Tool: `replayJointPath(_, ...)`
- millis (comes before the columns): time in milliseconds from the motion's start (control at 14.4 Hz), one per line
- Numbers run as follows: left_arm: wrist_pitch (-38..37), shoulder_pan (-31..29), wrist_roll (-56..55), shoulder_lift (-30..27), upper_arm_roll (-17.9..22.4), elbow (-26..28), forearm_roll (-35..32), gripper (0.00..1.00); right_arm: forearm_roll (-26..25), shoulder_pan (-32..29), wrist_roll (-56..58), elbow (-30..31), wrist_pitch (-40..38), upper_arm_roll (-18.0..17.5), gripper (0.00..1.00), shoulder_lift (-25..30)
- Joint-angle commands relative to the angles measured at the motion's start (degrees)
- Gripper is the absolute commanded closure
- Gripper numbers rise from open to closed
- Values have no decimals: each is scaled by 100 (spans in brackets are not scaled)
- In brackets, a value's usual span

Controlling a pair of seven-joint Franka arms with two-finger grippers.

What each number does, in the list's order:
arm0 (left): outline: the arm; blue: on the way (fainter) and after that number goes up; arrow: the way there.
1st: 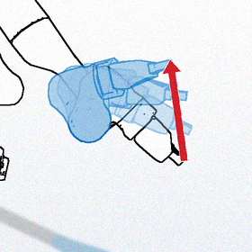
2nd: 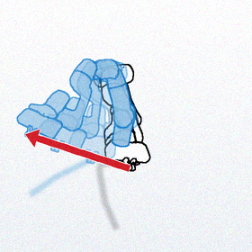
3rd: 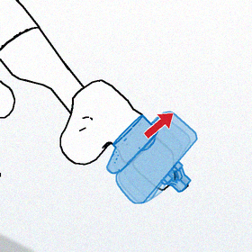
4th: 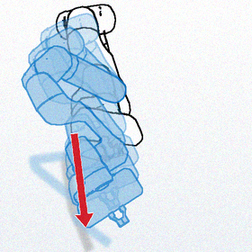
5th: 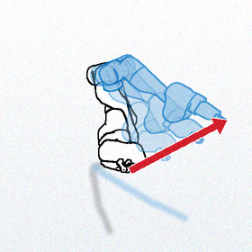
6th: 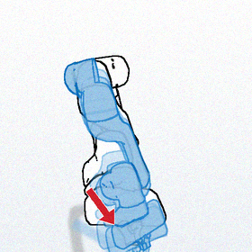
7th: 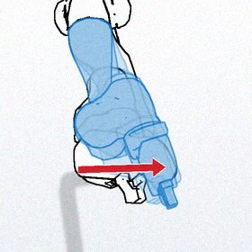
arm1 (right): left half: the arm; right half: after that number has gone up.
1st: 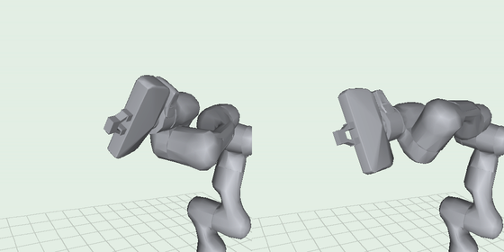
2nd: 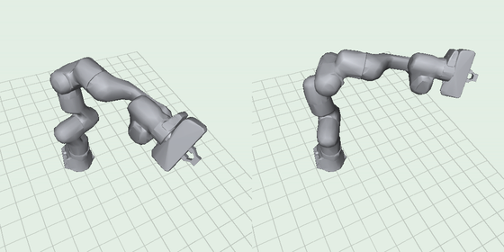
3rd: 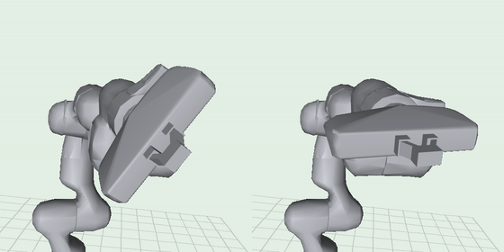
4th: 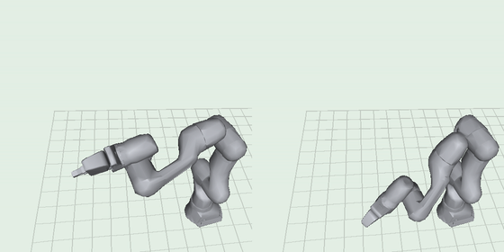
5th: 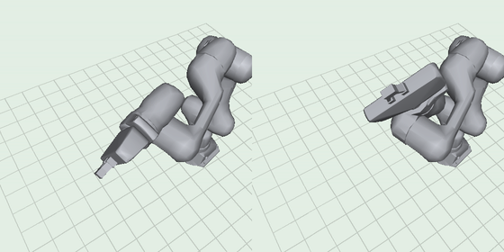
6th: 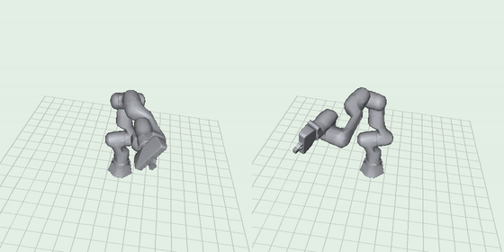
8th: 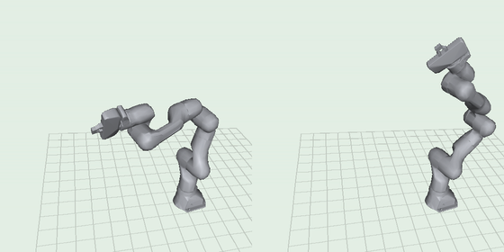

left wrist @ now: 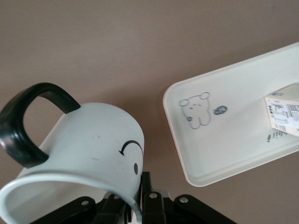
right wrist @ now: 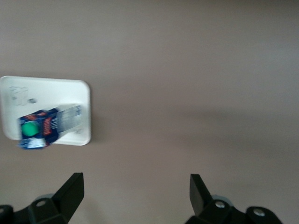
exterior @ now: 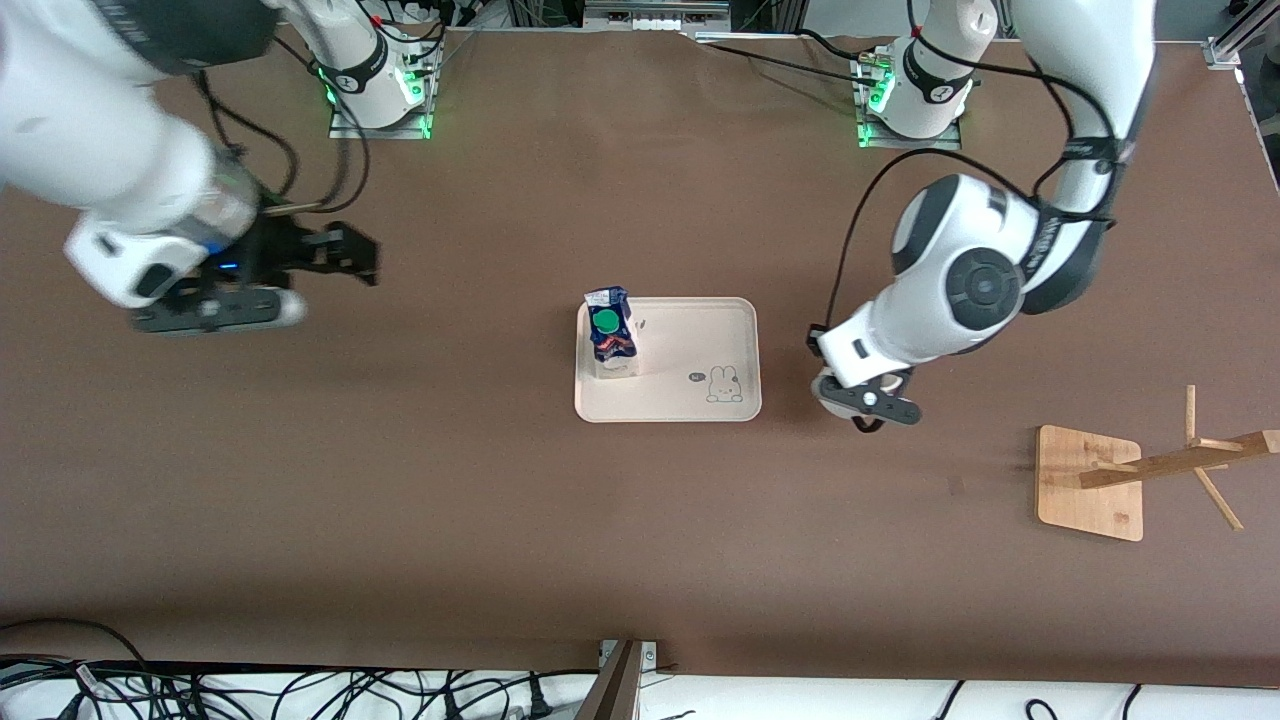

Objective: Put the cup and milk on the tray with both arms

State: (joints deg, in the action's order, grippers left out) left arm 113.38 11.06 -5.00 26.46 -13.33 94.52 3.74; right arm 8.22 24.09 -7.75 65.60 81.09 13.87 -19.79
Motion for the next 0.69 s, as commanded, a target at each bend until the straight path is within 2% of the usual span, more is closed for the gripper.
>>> replayJointPath(0, -562, 649, -194, 779, 93, -1029, 83, 100, -678, 157, 248, 58, -14, 108, 0, -95)
replayJointPath(139, -624, 1063, -491, 1123, 242, -1435, 91, 100, -1390, 359, 292, 119, -14, 99, 0, -113)
replayJointPath(347, -660, 1354, -572, 1457, 322, -1612, 135, 100, -2007, 422, 466, 76, 29, 125, 0, -165)
replayJointPath(485, -677, 1468, -581, 1581, 322, -1612, 170, 100, -1861, 81, 809, 58, 47, 221, 0, -166)
replayJointPath(624, -721, 1478, -590, 1651, 322, -1621, 398, 100, -1474, -533, 1500, 67, 92, 38, 0, -52)
